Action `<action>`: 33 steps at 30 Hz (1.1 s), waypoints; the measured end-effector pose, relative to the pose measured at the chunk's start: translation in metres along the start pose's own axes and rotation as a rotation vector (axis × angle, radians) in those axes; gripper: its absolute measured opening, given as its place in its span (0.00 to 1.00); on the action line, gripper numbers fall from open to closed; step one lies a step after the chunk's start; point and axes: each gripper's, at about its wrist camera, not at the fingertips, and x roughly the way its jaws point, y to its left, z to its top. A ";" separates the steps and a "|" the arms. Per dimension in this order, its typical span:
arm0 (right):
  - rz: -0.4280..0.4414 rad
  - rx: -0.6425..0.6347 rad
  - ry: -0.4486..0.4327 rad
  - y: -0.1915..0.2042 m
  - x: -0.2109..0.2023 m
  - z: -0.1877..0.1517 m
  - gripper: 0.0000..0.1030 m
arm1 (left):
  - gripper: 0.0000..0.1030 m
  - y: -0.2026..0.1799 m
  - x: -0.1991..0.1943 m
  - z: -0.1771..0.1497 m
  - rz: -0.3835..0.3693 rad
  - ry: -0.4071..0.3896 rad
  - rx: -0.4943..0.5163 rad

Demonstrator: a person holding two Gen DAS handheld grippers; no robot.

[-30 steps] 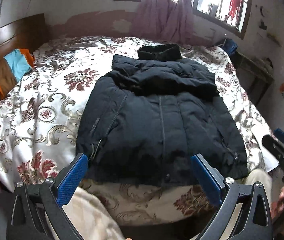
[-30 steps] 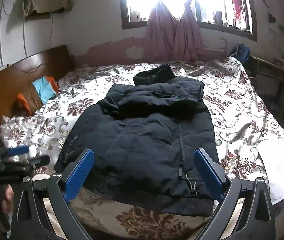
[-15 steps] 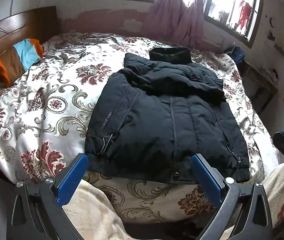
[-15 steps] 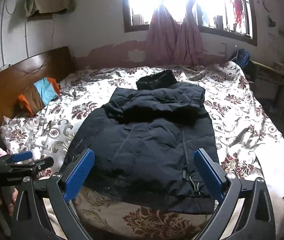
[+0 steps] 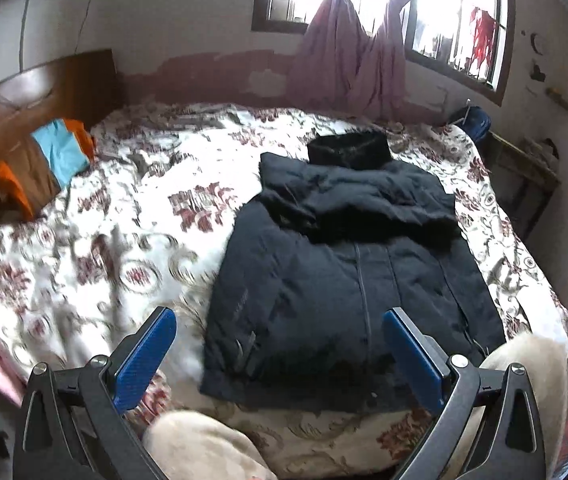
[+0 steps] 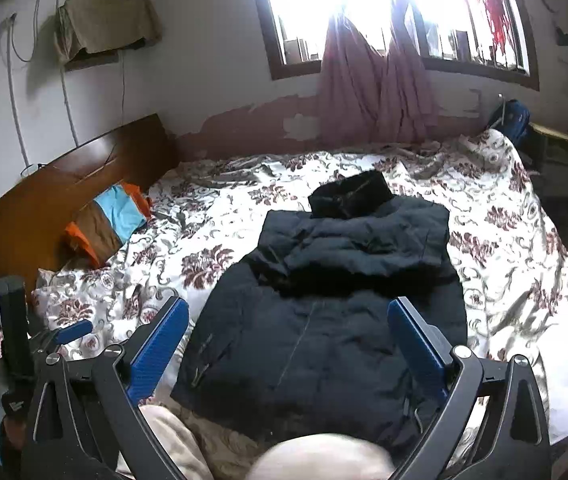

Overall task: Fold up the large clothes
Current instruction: 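Move both tools to the jacket collar and close them on it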

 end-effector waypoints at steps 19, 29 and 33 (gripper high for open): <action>0.032 -0.117 0.053 -0.070 0.117 0.080 0.95 | 1.00 0.043 0.017 0.100 -0.031 -0.062 -0.022; -0.011 0.021 0.109 -0.178 0.276 0.088 0.95 | 1.00 0.040 0.144 0.139 0.137 -0.091 -0.073; -0.004 0.037 0.099 -0.185 0.324 0.104 0.95 | 1.00 0.026 0.199 0.169 0.018 -0.105 -0.091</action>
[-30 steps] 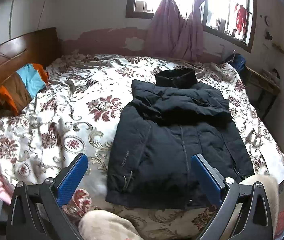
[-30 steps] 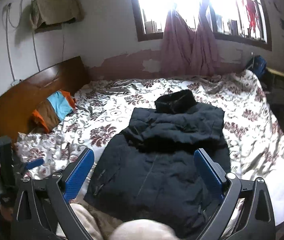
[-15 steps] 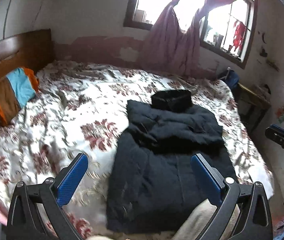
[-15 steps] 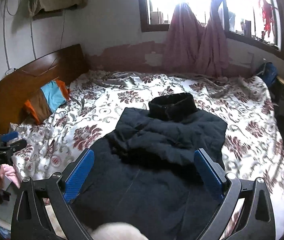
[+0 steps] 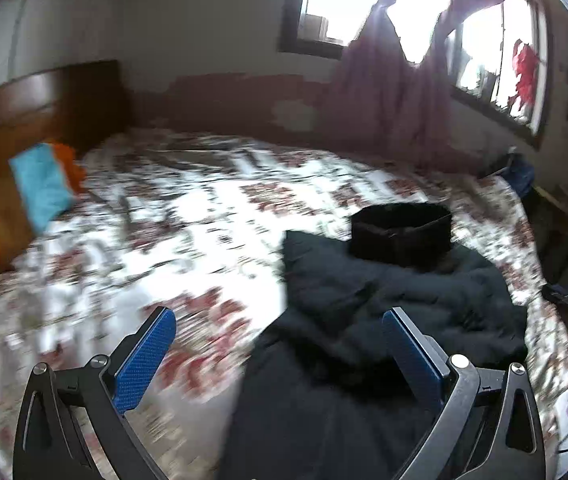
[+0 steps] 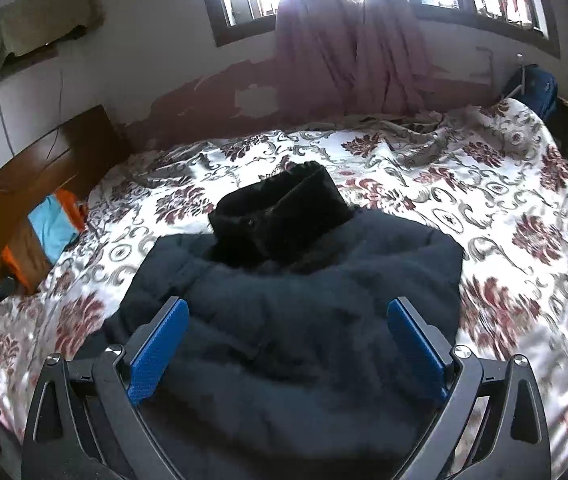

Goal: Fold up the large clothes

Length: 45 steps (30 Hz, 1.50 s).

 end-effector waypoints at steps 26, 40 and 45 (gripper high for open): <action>-0.050 0.115 0.030 -0.026 0.206 0.086 0.27 | 1.00 -0.107 0.338 0.084 -0.099 0.107 -0.133; 0.009 -0.042 -0.051 -0.032 0.121 0.034 0.07 | 0.09 -0.132 0.290 0.051 -0.125 0.029 0.058; -0.014 -0.061 0.022 -0.044 0.131 0.014 0.06 | 0.07 -0.131 0.246 0.022 -0.118 0.042 0.122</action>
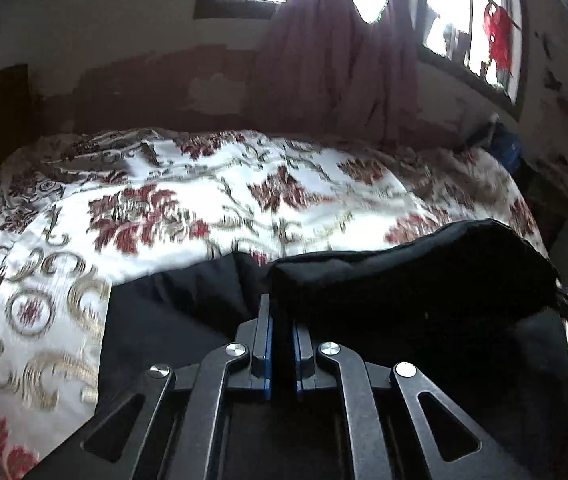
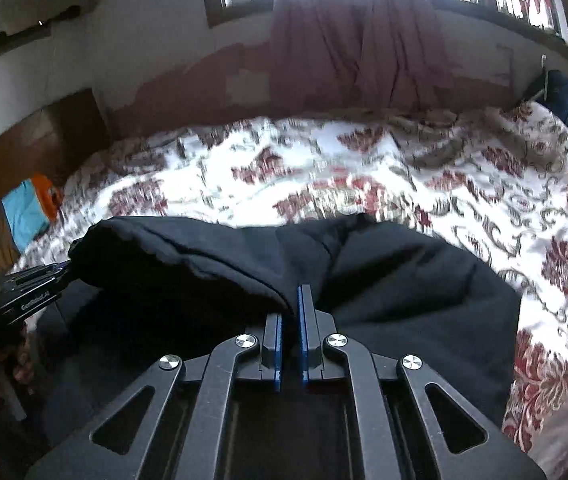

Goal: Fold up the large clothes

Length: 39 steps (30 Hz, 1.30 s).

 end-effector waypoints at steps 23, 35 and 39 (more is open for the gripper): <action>0.131 0.093 -0.010 -0.018 -0.005 -0.038 0.50 | 0.13 0.010 0.009 -0.042 -0.089 0.102 0.094; 0.128 0.277 -0.008 -0.004 0.049 0.102 0.53 | 0.67 0.018 -0.008 0.070 0.080 -0.168 -0.148; 0.165 0.169 0.122 0.020 0.089 0.085 0.30 | 0.67 0.007 0.036 0.094 0.055 -0.138 -0.122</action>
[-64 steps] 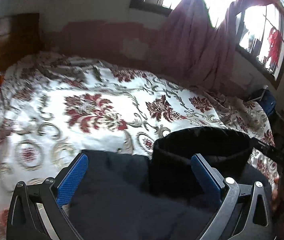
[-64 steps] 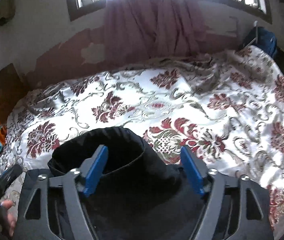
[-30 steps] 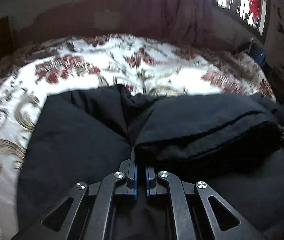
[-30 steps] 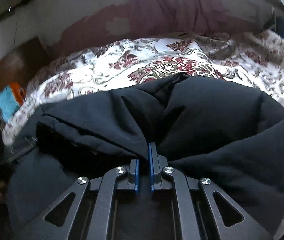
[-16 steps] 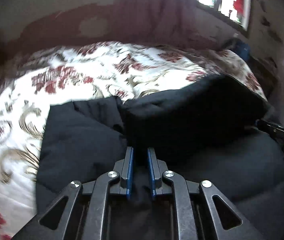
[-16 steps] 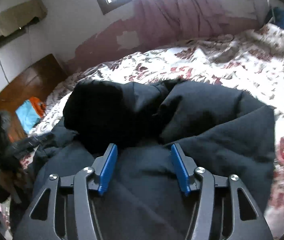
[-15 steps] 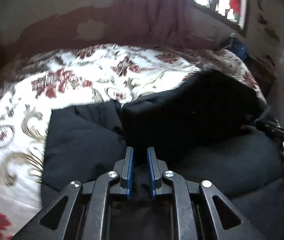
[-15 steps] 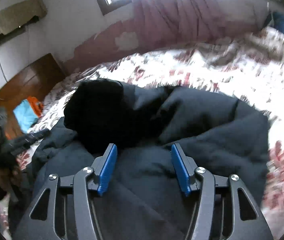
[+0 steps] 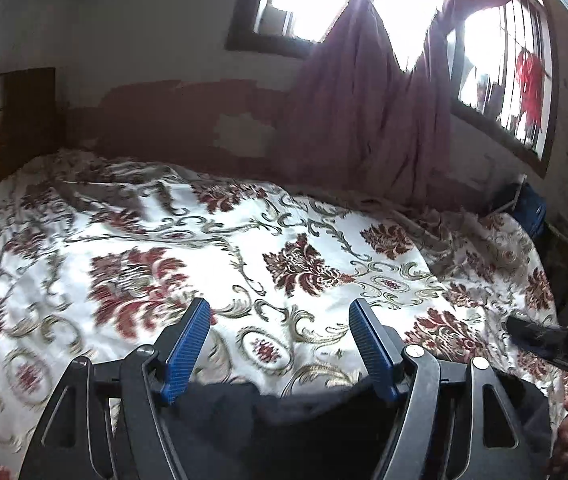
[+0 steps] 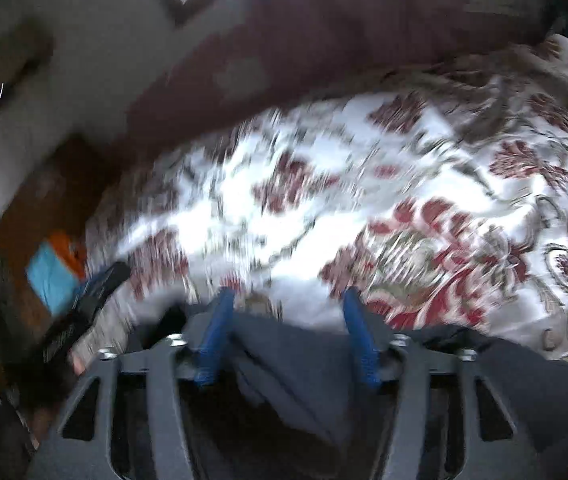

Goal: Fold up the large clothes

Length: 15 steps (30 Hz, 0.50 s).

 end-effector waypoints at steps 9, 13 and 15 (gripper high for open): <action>-0.068 -0.365 0.117 0.006 -0.015 -0.086 0.10 | 0.07 -0.020 0.033 -0.097 -0.304 0.269 0.289; -0.108 -0.409 0.165 -0.001 0.001 -0.091 0.08 | 0.02 -0.034 0.028 -0.123 -0.314 0.355 0.454; -0.085 -0.380 0.165 -0.008 0.009 -0.087 0.07 | 0.02 -0.042 0.031 -0.127 -0.285 0.391 0.522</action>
